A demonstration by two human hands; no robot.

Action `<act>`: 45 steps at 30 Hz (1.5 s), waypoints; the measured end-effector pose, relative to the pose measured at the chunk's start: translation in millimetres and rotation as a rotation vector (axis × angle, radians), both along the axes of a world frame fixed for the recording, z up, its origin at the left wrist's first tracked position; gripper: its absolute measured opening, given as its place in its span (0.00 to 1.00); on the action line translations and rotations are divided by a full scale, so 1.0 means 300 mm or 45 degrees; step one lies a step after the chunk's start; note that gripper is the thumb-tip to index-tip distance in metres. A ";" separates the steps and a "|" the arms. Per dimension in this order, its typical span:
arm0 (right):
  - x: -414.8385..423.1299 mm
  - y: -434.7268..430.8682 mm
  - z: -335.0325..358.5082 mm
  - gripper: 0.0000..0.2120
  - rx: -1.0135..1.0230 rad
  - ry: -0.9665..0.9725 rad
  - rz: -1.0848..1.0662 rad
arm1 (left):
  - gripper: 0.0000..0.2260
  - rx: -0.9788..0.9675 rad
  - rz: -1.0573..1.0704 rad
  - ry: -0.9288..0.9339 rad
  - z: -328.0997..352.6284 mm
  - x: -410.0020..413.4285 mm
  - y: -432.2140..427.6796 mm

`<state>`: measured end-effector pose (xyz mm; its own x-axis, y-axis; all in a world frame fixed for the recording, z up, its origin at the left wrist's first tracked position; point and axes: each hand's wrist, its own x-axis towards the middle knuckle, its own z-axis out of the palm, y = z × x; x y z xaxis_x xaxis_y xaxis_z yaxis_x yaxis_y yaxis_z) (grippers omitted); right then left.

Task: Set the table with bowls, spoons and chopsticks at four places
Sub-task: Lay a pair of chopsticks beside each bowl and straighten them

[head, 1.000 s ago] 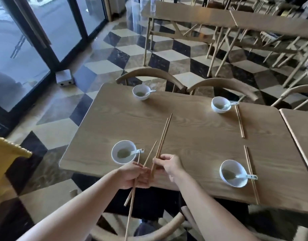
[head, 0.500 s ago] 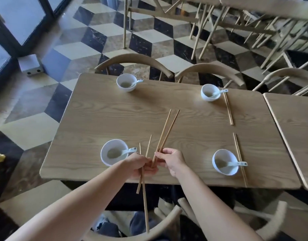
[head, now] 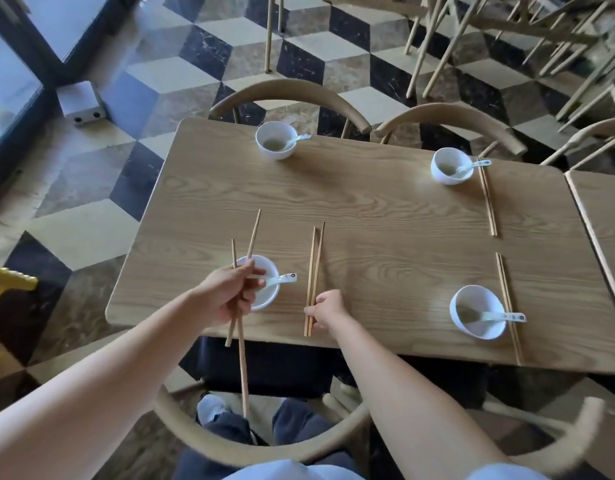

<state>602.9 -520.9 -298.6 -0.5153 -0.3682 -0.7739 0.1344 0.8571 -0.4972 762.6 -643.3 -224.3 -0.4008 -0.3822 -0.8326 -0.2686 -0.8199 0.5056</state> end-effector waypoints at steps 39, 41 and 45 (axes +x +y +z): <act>0.116 0.017 -0.083 0.05 0.219 0.564 0.482 | 0.10 0.127 0.153 0.149 -0.085 0.150 0.008; 0.116 0.018 -0.079 0.06 0.183 0.502 0.454 | 0.09 0.128 0.155 0.137 -0.084 0.146 0.007; 0.124 0.020 -0.079 0.06 0.190 0.536 0.409 | 0.09 0.132 0.159 0.125 -0.086 0.145 0.009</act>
